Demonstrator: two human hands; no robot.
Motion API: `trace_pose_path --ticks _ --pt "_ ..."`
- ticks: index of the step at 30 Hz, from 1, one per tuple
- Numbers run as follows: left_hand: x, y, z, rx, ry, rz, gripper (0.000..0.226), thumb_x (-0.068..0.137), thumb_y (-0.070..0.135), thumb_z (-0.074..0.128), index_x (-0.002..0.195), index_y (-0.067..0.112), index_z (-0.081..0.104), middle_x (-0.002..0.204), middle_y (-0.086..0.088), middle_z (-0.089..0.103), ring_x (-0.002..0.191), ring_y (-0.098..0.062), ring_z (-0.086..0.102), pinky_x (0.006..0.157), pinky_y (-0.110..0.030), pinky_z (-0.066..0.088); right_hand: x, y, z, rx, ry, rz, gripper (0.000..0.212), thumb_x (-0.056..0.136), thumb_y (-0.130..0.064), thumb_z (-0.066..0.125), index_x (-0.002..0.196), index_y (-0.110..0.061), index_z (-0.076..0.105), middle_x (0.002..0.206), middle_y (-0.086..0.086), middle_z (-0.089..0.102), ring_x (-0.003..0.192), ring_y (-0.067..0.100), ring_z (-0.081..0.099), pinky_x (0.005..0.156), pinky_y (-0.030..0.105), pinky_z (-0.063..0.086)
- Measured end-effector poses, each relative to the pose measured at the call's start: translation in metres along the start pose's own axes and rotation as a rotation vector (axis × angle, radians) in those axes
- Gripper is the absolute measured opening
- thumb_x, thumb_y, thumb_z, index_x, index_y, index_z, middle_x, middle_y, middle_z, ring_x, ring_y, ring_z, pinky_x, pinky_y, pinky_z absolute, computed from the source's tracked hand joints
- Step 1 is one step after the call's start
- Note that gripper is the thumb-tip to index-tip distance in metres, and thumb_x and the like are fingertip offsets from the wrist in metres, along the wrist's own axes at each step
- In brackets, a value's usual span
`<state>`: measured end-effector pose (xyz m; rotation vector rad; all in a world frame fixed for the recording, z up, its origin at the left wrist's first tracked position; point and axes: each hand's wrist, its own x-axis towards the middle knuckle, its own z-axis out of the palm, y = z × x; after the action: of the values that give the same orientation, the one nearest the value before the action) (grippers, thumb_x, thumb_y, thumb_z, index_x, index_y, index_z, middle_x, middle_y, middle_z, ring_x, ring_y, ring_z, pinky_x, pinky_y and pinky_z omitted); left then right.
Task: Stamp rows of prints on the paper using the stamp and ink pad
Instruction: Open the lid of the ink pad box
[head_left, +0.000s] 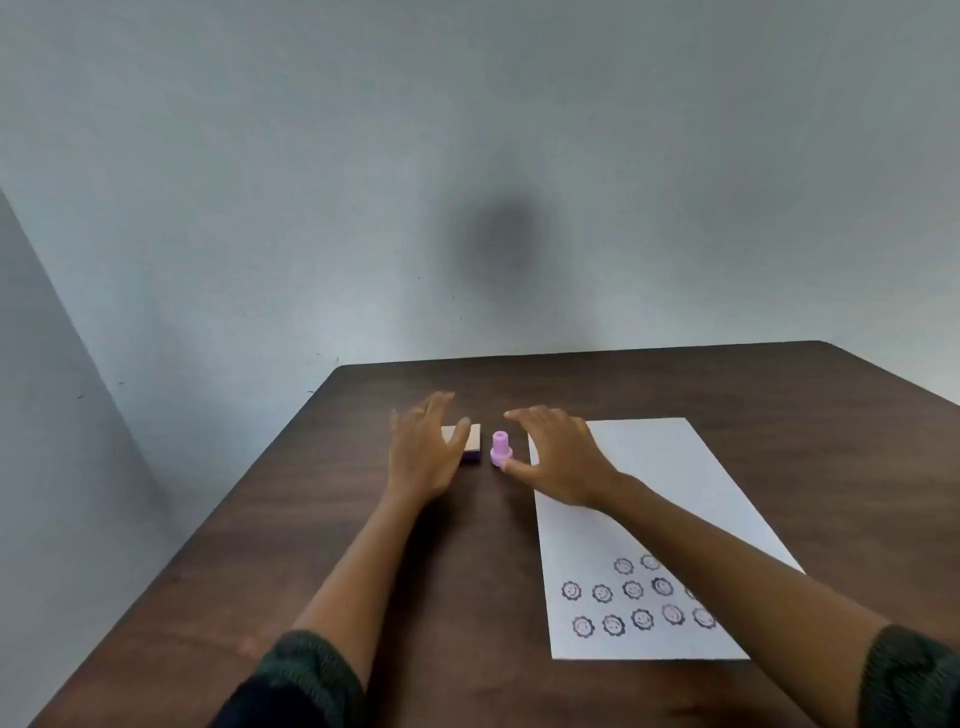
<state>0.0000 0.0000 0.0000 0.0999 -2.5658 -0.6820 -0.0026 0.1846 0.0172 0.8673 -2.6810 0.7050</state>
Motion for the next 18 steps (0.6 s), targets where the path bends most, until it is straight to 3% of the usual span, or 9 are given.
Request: trace_pose_path --ticks 3,6,8,13,18 --pt "-0.01 -0.016 0.003 -0.099 0.066 -0.072 0.05 0.091 0.04 0.05 0.137 0.022 0.042 0.15 -0.001 0.038 0.136 -0.024 0.034 0.117 -0.045 0.003 0.006 -0.001 0.004 0.046 -0.019 0.002 0.059 0.082 -0.044 0.062 0.133 -0.023 0.04 0.141 0.0 0.046 0.125 0.019 0.045 0.105 0.038 0.032" --pt "-0.007 -0.027 -0.004 -0.112 0.127 0.003 0.054 0.088 0.048 0.052 0.137 0.027 0.042 0.151 0.003 0.036 0.138 -0.019 0.031 0.116 -0.042 -0.002 0.012 -0.005 0.004 0.084 -0.057 0.0 0.06 0.08 -0.042 0.065 0.131 -0.022 0.041 0.137 0.002 0.05 0.12 0.019 0.049 0.102 0.037 0.034" --pt "0.0 -0.033 -0.006 -0.05 0.093 0.027 0.057 0.088 0.049 0.052 0.139 0.027 0.04 0.152 0.003 0.034 0.14 -0.016 0.027 0.116 -0.043 -0.004 0.017 -0.006 0.002 0.12 -0.066 -0.009 0.055 0.081 -0.04 0.065 0.127 -0.021 0.044 0.131 0.002 0.055 0.113 0.019 0.053 0.098 0.036 0.037" --pt "0.001 -0.038 0.005 0.159 -0.174 -0.001 0.065 0.09 0.06 0.038 0.146 0.026 0.03 0.155 0.005 0.028 0.145 -0.016 0.017 0.116 -0.047 -0.004 0.023 -0.01 0.002 0.163 -0.064 0.01 0.039 0.083 -0.032 0.063 0.118 -0.018 0.053 0.116 0.004 0.064 0.095 0.016 0.059 0.088 0.034 0.05" --pt "-0.001 -0.04 -0.001 0.133 -0.147 0.015 0.06 0.087 0.058 0.046 0.138 0.027 0.043 0.145 0.003 0.045 0.137 -0.018 0.03 0.117 -0.045 0.01 0.027 -0.009 0.011 0.156 -0.049 0.038 0.021 0.084 -0.023 0.062 0.104 -0.016 0.062 0.105 0.005 0.069 0.087 0.015 0.059 0.071 0.022 0.044"
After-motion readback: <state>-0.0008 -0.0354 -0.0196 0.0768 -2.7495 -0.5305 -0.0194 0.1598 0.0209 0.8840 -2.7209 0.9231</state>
